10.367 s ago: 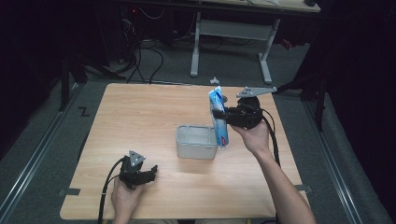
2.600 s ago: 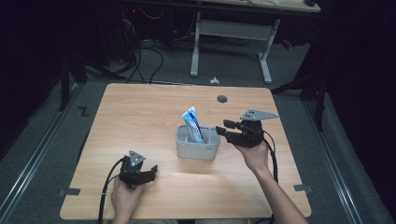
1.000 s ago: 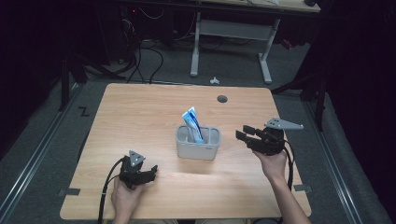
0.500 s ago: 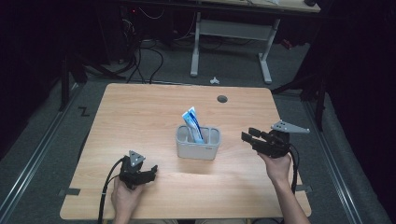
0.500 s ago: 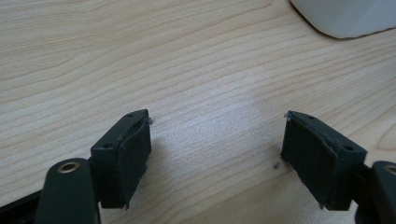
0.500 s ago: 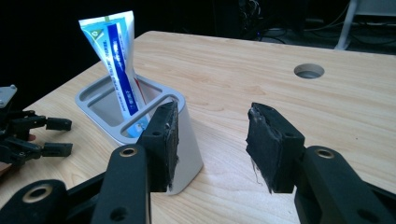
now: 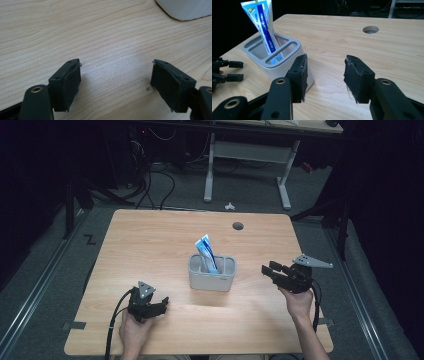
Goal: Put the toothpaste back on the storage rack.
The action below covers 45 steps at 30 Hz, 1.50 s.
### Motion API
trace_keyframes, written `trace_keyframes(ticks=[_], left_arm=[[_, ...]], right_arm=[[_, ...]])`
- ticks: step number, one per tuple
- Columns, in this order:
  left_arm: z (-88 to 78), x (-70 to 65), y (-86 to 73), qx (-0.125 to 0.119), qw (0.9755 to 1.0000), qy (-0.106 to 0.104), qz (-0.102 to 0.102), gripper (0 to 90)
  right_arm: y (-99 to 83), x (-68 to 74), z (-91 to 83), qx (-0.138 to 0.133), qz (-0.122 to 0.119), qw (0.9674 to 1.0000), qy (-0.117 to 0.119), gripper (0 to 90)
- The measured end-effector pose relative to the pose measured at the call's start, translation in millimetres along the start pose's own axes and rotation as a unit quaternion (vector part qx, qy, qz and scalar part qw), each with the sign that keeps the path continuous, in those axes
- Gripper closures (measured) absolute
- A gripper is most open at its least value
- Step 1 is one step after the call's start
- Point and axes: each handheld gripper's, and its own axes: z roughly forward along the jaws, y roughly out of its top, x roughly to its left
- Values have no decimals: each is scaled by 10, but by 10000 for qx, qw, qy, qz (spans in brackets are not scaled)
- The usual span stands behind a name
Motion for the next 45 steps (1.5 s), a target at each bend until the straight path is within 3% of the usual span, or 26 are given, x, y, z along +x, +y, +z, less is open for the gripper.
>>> trace_keyframes(ticks=[19,37,45], left_arm=[[0,0,0,0,10000,-2,-2,244],[-1,0,0,2,10000,-1,-1,244],[-1,0,0,1,10000,-1,-3,243]], right_arm=[[-212,-133,-14,137,251,9995,-149,535],[-428,-248,25,382,364,9975,-460,534],[-533,-298,50,512,307,9956,-719,523]])
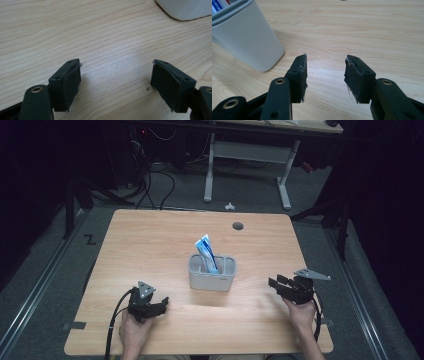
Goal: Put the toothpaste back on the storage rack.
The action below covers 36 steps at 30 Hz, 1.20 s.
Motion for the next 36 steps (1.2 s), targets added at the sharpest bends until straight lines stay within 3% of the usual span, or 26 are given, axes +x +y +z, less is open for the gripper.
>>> trace_keyframes(ticks=[10,14,18,36], left_arm=[[0,0,0,0,10000,0,2,243],[0,0,0,0,10000,0,1,243],[0,0,0,0,10000,0,1,243],[0,0,0,0,10000,0,2,244]], right_arm=[[-80,-35,42,155,-67,9996,-247,515],[-143,-32,81,233,-307,9982,-461,509],[-184,-23,115,344,-351,9971,-582,505],[-304,7,208,491,-539,9941,-801,490]])
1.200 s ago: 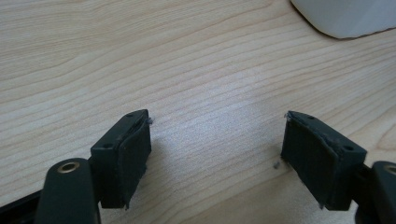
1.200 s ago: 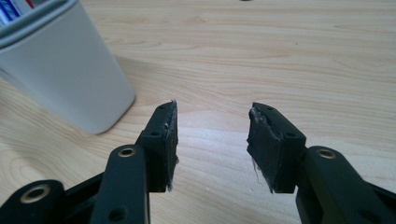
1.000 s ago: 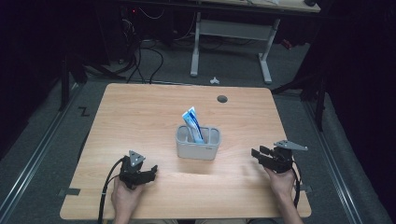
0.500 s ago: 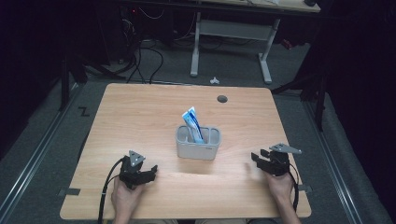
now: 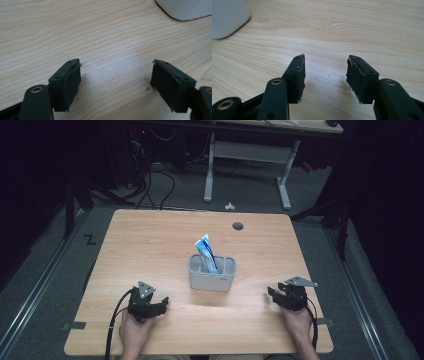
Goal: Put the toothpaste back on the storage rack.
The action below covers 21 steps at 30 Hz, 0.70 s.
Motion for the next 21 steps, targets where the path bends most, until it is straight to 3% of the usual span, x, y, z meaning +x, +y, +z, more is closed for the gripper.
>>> trace_keyframes(ticks=[21], left_arm=[[-1,-1,-2,-4,10000,2,-1,243]], right_arm=[[-43,54,51,144,-200,9996,-122,439]])
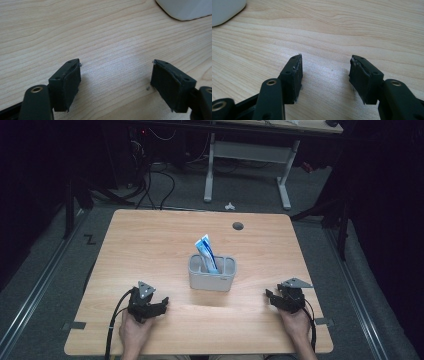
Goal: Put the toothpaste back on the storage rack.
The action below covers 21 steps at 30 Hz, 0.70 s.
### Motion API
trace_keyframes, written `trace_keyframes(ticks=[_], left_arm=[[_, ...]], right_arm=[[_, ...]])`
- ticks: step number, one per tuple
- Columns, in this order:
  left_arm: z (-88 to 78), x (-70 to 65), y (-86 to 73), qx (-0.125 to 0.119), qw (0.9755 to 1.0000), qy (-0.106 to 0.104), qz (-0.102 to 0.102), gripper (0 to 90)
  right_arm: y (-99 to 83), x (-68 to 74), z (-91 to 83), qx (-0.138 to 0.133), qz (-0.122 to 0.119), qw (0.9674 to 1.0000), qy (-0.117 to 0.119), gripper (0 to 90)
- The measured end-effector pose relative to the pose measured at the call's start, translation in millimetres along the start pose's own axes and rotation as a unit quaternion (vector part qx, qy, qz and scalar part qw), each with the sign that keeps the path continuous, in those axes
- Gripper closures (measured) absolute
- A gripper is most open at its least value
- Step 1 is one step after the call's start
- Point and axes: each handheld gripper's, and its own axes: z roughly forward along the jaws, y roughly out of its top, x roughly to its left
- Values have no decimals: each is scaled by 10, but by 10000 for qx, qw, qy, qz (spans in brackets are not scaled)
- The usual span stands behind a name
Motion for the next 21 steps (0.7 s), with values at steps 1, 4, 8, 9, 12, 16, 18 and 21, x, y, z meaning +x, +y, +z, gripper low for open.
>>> trace_keyframes(ticks=[1,4,8,9,12,16,18,21], left_arm=[[-1,0,-1,0,10000,0,-1,243],[-1,0,-1,-1,10000,1,-3,243],[-2,0,-2,-1,10000,1,-4,243],[-2,0,-2,-2,10000,1,-5,243],[-2,1,-2,-2,10000,0,-4,243],[-2,1,-2,-2,10000,-1,-5,243],[-2,1,-1,0,10000,-2,-5,243],[-2,1,-2,-2,10000,-2,-5,243]], right_arm=[[0,0,0,1,3,10000,-2,435],[0,-3,2,-2,-2,10000,-19,428],[0,-1,2,2,12,10000,-21,427],[0,-1,2,2,13,10000,-20,427],[0,-1,2,1,14,10000,-19,427],[0,-3,2,-2,2,10000,-19,427],[0,-2,2,0,10,10000,-19,426],[0,-3,2,-1,2,10000,-19,426]])
